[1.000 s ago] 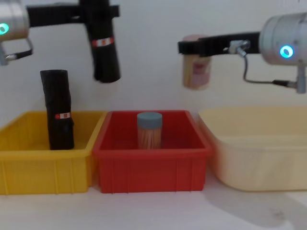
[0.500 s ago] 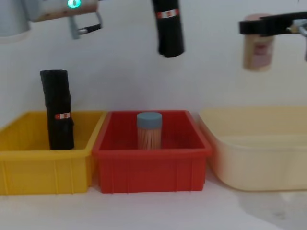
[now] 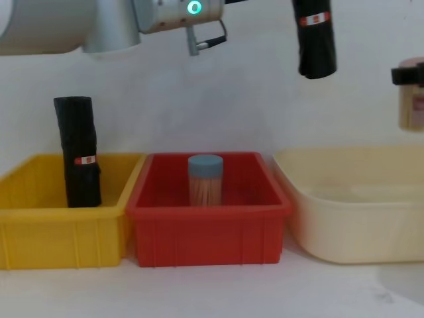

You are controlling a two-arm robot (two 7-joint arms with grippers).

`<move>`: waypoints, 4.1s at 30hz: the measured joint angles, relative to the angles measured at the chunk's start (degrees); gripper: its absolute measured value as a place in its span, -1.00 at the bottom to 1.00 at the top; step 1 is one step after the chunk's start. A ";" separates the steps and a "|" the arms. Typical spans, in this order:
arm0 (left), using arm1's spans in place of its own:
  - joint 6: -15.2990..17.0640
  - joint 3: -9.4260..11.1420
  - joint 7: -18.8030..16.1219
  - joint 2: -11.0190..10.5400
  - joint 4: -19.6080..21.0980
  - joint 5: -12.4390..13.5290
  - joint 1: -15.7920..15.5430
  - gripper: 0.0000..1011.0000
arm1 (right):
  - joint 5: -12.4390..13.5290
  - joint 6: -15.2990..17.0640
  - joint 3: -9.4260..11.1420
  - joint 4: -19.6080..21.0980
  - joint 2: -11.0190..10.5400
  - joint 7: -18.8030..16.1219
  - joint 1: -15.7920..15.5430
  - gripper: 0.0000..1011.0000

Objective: Pick up the garbage bag with the one hand and transfer it to the other hand.

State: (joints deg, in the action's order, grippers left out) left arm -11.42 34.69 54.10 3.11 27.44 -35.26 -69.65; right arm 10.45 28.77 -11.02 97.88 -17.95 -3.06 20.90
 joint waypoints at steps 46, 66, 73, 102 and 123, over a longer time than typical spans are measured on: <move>-5.08 2.52 5.56 8.10 -17.37 -2.44 -8.17 -0.09 | 0.42 -5.38 -0.57 5.47 -0.64 -6.10 -1.66 0.98; -5.19 2.57 5.69 8.25 -17.71 -2.50 -8.33 -0.09 | -1.84 -6.02 -3.24 -1.89 1.05 -7.26 3.16 0.98; -5.19 2.57 5.69 8.28 -17.75 -2.50 -8.35 -0.09 | -2.48 -7.12 -3.90 -4.92 2.22 -7.57 5.51 0.98; -5.19 2.56 5.67 8.29 -17.78 -2.49 -8.35 -0.09 | -3.42 -8.88 -4.57 -9.71 4.38 -7.87 9.37 0.06; -5.19 2.57 5.68 8.30 -17.78 -2.49 -8.35 0.83 | -3.84 -8.75 -4.24 -10.01 4.69 -7.34 9.52 0.05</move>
State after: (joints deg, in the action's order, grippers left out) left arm -16.61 37.26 59.78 11.40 9.66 -37.75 -78.00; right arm 6.60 20.02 -15.26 87.87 -13.26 -10.40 30.41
